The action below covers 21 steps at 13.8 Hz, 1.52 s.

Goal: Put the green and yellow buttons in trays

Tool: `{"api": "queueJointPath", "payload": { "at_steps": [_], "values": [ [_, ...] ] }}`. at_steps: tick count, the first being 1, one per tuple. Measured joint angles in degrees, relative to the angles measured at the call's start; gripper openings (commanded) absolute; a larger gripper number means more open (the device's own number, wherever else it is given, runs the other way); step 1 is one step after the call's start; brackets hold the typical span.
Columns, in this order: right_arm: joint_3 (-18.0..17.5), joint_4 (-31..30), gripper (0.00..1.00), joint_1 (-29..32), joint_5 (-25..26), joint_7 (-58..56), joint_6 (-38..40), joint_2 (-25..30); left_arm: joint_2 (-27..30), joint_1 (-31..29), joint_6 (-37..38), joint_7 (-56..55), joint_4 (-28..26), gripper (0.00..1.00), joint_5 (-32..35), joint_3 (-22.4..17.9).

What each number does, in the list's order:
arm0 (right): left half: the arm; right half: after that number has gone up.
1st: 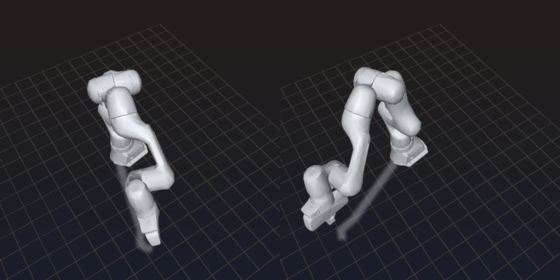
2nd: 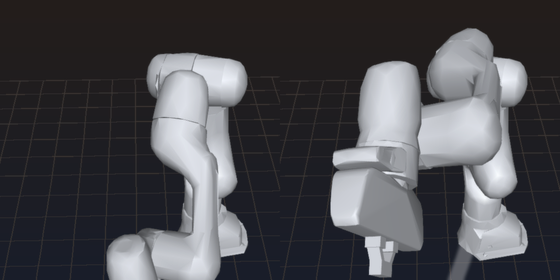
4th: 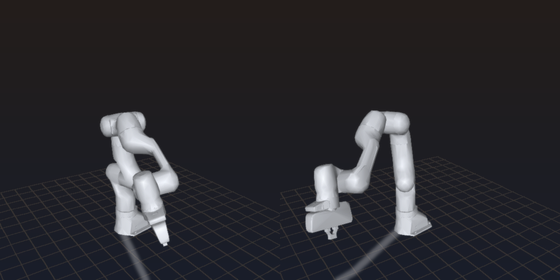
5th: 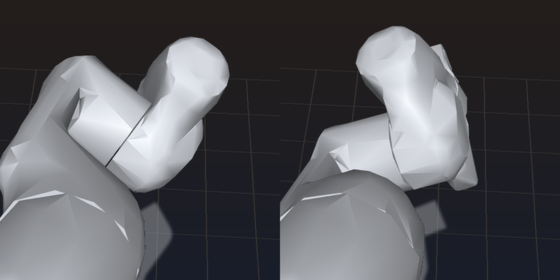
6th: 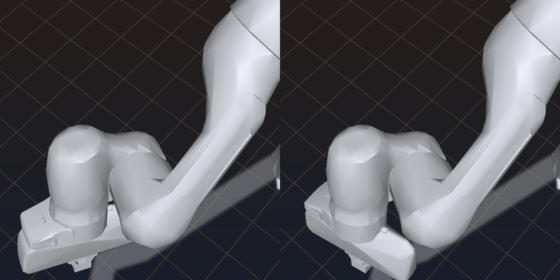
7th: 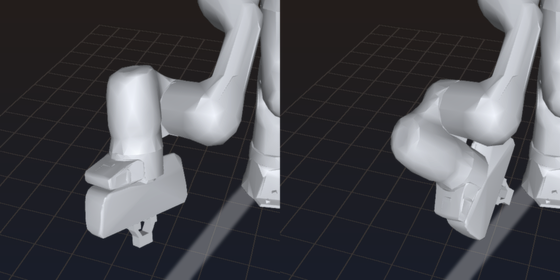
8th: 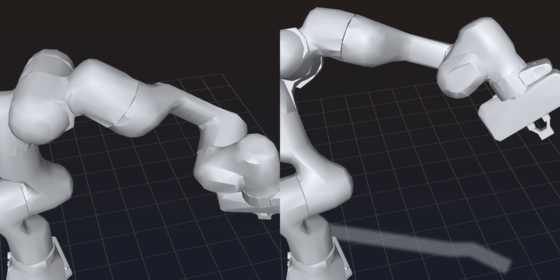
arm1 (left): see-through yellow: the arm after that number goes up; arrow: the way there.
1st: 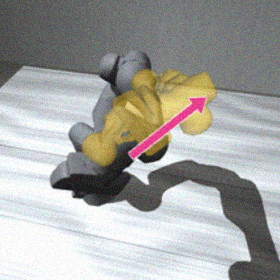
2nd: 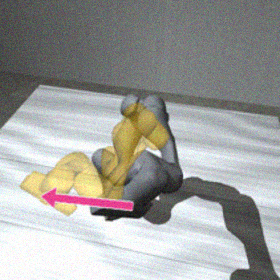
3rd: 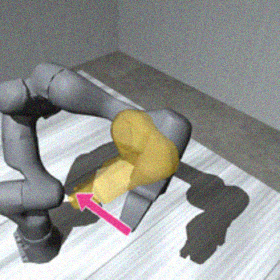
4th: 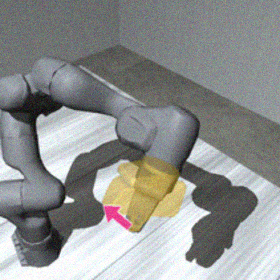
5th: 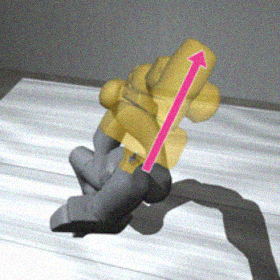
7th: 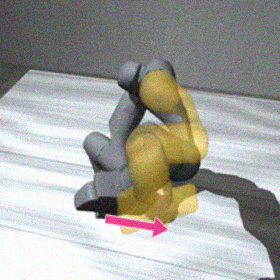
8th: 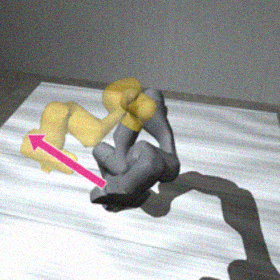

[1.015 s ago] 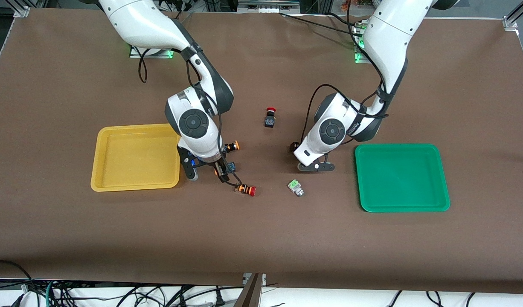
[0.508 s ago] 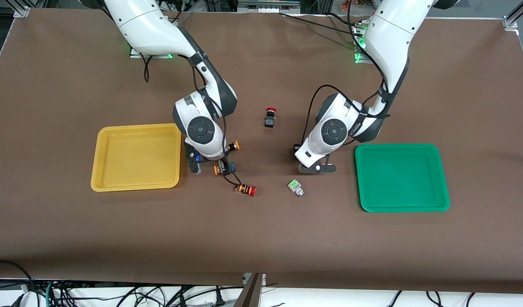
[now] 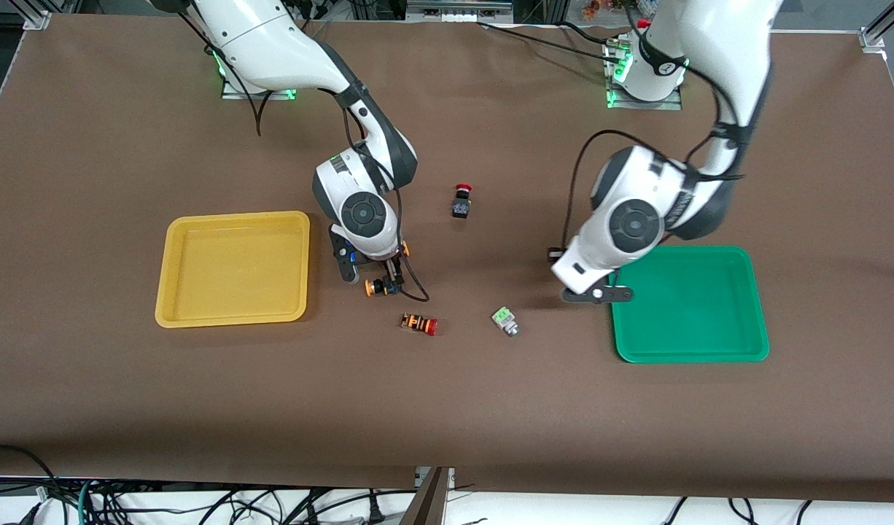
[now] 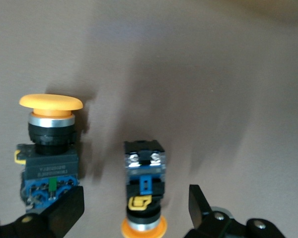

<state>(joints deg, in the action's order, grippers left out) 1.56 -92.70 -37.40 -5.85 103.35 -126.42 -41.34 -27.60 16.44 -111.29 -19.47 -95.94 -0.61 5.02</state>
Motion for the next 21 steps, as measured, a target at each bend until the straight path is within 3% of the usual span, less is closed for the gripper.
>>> {"api": "queueJointPath", "payload": {
  "at_steps": [1, 5, 6, 10, 11, 13, 14, 18, 21],
  "values": [
    [0.0, -0.5, 0.94, -0.2, 0.0, 0.0, 0.0, 0.0, 0.4, -2.0, 2.5, 3.8, 1.4, 0.10, 0.8, -0.1],
    [-0.1, -2.1, 0.76, -1.1, 0.0, 0.0, -0.2, 0.0, 0.3, -10.4, 4.5, 22.9, 2.7, 0.12, 1.2, -0.4],
    [-0.1, -2.2, 0.66, -1.3, 0.0, 0.0, -0.3, 0.0, -0.1, -12.3, 4.5, 27.7, 2.7, 0.12, 1.2, -0.4],
    [0.0, -2.3, 0.07, -2.2, 0.0, 0.0, -1.7, 0.0, -6.1, -15.6, 2.2, 37.4, 2.5, 0.20, 1.2, -0.3],
    [0.0, -2.3, 0.00, -2.2, 0.0, -0.1, -2.2, 0.1, -8.0, -15.5, 0.9, 37.7, 2.4, 0.24, 1.2, 0.0],
    [0.1, -2.3, 0.00, -2.2, 0.0, -0.1, -2.4, 0.1, -10.4, -15.3, -0.3, 37.8, 2.5, 0.44, 1.2, 0.5],
    [0.1, -2.2, 0.00, -2.2, 0.0, -0.1, -2.5, 0.3, -10.7, -15.1, -0.4, 37.8, 2.5, 0.99, 1.2, 0.6],
    [0.5, -1.7, 0.00, -1.7, 0.0, -1.7, -1.5, 2.5, -10.7, -15.0, -0.4, 37.8, 3.0, 1.00, 1.2, 0.6],
    [0.9, -1.5, 0.00, -0.1, 0.0, -10.9, 5.6, 7.1, -9.7, -14.8, -0.3, 37.8, 4.9, 1.00, 1.2, 1.2]
  ]
}}
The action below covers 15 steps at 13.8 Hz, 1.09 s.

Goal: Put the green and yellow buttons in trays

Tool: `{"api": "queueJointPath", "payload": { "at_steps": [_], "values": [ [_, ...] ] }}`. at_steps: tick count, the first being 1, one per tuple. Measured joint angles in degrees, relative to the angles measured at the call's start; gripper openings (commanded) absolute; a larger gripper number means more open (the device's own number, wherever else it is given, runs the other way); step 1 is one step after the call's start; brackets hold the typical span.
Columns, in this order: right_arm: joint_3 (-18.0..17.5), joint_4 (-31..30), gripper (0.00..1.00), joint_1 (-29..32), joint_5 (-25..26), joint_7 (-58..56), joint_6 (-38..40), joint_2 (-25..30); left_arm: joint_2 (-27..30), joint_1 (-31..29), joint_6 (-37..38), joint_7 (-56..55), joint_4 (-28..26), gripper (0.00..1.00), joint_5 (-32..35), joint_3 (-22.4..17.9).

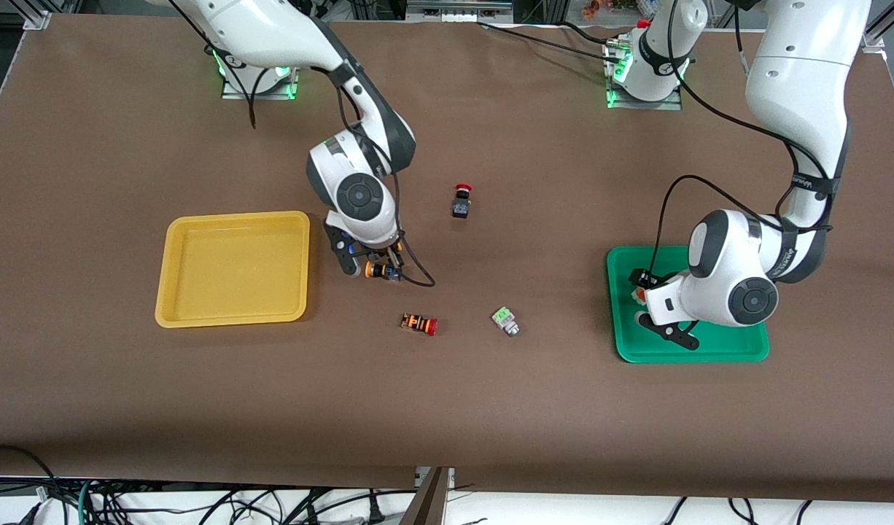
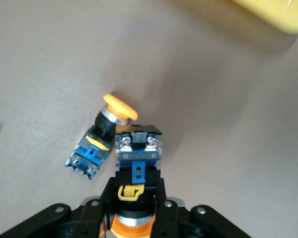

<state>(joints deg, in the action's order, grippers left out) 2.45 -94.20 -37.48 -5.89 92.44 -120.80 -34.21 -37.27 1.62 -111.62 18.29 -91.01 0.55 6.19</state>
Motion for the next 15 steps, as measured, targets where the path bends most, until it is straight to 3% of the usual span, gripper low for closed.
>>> {"api": "queueJointPath", "payload": {
  "at_steps": [4, 9, 12, 15],
  "values": [
    [2.1, -0.5, 0.00, 2.3, -0.5, -22.1, 9.6, 7.3, 1.7, 1.7, 4.8, -4.5, 8.8, 1.00, -2.3, 0.8],
    [9.7, -9.2, 0.00, 2.6, -0.6, -54.5, 10.1, 15.3, 0.8, 6.5, 5.4, -32.3, 12.5, 1.00, -7.8, 1.0],
    [15.2, -14.4, 0.00, 2.7, -0.6, -69.9, 6.7, 20.0, -2.8, 10.9, 1.9, -52.1, 17.0, 1.00, -8.1, 1.2],
    [20.4, -24.5, 0.00, 2.9, -0.6, -80.0, -5.1, 25.3, -6.6, 15.8, -7.5, -70.3, 18.2, 1.00, -8.1, 1.3]
  ]
}}
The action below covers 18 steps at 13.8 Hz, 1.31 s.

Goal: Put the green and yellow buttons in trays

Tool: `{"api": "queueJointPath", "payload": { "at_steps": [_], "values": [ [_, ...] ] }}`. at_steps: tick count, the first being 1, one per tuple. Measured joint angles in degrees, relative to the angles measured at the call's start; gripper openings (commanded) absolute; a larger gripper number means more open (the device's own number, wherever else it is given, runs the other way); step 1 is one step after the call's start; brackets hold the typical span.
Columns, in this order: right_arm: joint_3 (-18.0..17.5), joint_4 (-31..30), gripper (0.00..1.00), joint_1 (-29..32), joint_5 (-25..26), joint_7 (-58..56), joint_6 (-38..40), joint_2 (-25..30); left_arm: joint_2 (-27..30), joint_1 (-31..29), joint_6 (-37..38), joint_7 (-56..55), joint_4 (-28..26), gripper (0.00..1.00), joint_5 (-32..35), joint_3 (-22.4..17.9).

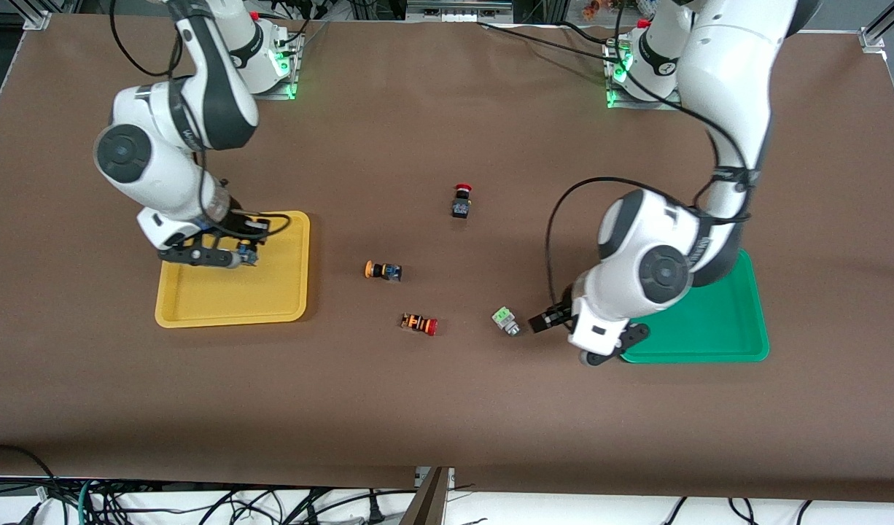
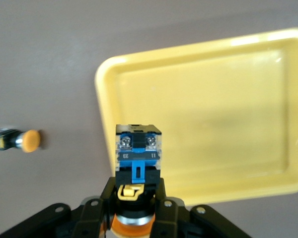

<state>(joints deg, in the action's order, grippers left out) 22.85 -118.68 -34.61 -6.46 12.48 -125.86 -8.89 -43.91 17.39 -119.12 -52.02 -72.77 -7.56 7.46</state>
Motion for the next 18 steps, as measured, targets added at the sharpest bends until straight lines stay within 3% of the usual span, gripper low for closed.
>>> {"api": "queueJointPath", "payload": {
  "at_steps": [2, 5, 10, 11, 13, 15, 16, 18],
  "values": [
    [1.7, -4.1, 0.00, 0.1, 0.0, -2.6, -4.0, 1.7, -2.8, 2.0, -4.9, -5.0, 0.2, 1.00, 0.0, 0.0],
    [2.5, -6.6, 0.00, 0.0, 0.0, -3.0, -9.0, 1.9, -5.9, 3.0, -5.8, -5.3, 0.4, 1.00, 0.2, -0.1],
    [7.6, -18.1, 0.00, 0.0, 0.0, -15.0, -26.4, 0.2, -10.3, 5.7, -10.4, -5.3, 0.5, 1.00, 0.5, -0.3],
    [8.6, -19.1, 0.00, 0.1, 0.0, -16.9, -28.1, -0.5, -10.8, 6.1, -10.9, -5.3, 0.5, 0.89, 0.8, -0.3],
    [9.4, -19.7, 0.00, 0.4, 0.0, -18.9, -30.1, -2.3, -11.1, 6.4, -11.2, -5.4, 0.5, 0.50, 3.4, -0.3],
    [9.4, -20.5, 0.00, 0.5, 0.0, -20.1, -34.2, -5.2, -11.1, 6.4, -11.2, -5.3, 0.6, 0.22, 4.6, -0.4],
    [9.4, -21.2, 0.00, 0.5, 0.0, -20.7, -37.3, -7.1, -11.1, 6.4, -11.2, -5.3, 0.6, 0.15, 4.8, -0.5],
    [9.4, -22.2, 0.00, 0.8, 0.0, -22.1, -41.6, -10.9, -11.1, 6.4, -11.2, -5.3, 0.8, 0.11, 5.0, -0.6]
  ]
}}
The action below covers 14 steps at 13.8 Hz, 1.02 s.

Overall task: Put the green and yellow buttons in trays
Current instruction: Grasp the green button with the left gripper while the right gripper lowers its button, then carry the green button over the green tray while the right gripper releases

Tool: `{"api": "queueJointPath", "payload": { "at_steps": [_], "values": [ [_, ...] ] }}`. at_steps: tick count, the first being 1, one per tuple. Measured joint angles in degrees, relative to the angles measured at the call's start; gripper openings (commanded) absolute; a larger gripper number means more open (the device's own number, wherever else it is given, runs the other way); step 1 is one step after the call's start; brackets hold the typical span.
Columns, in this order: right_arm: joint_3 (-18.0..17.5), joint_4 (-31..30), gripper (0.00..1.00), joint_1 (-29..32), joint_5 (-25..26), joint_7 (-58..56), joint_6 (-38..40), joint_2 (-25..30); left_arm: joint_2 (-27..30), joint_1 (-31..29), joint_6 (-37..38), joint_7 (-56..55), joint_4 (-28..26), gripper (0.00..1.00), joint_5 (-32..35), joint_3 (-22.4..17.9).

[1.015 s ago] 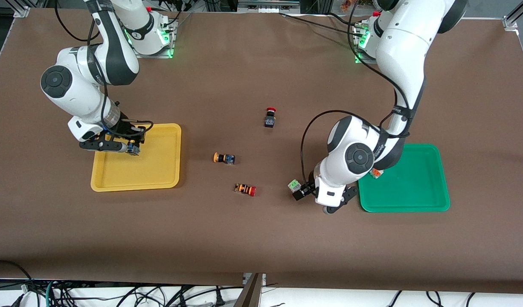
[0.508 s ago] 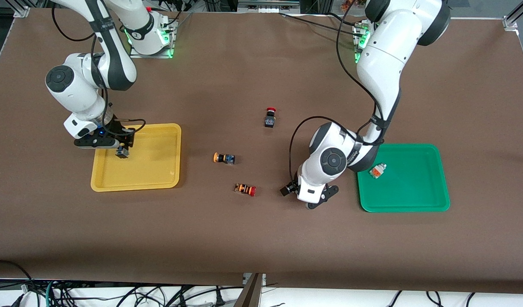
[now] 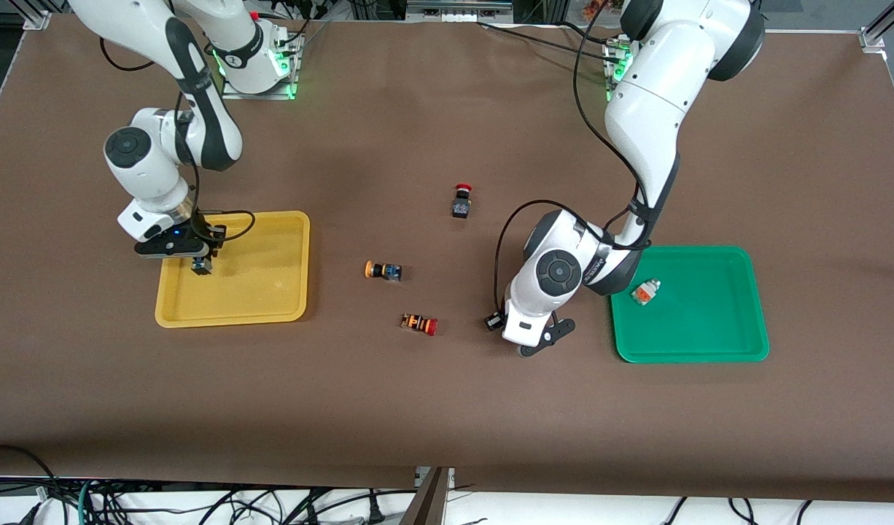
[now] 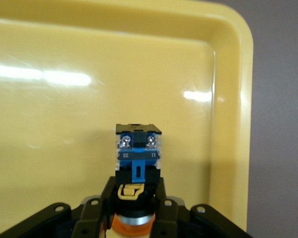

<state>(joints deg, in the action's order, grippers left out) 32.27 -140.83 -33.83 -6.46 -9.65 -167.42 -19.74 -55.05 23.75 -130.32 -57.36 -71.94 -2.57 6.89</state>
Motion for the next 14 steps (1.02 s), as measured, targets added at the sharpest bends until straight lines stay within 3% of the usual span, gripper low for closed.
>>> {"api": "queueJointPath", "payload": {
  "at_steps": [1, 2, 4, 5, 8, 11, 14],
  "values": [
    [0.0, 0.0, 0.11, 0.4, 0.0, -0.7, -0.9, -1.2, 0.0, 0.0, 0.0, 0.1, 0.3, 0.10, 0.1, -0.1],
    [0.0, 0.0, 0.34, 1.0, 0.0, -1.9, -1.2, -1.6, 0.1, 0.0, 0.1, 0.3, 0.7, 0.10, 0.1, -0.2],
    [0.1, 0.1, 0.72, 1.9, 0.0, -3.2, -1.3, -1.4, 0.9, -0.8, 4.2, 0.8, 1.9, 0.11, 0.1, -0.5],
    [0.1, 0.3, 0.79, 2.1, 0.0, -3.3, -1.4, -1.2, 1.8, -1.6, 7.5, 2.3, 2.3, 0.12, 0.1, -0.7],
    [0.1, 0.9, 0.85, 2.2, -1.8, -3.3, 0.5, 0.7, 6.3, -4.5, 18.3, 9.3, 3.2, 0.12, 0.2, -2.0],
    [0.1, 3.7, 0.85, 2.2, -7.2, -3.7, 8.9, 3.8, 10.6, -8.6, 28.6, 21.5, 3.1, 0.13, 0.5, -3.2],
    [0.0, 9.6, 0.84, 2.1, -11.9, -3.7, 19.9, 6.5, 11.3, -12.0, 36.0, 32.4, 2.0, 0.12, 8.1, -4.3]
  ]
}}
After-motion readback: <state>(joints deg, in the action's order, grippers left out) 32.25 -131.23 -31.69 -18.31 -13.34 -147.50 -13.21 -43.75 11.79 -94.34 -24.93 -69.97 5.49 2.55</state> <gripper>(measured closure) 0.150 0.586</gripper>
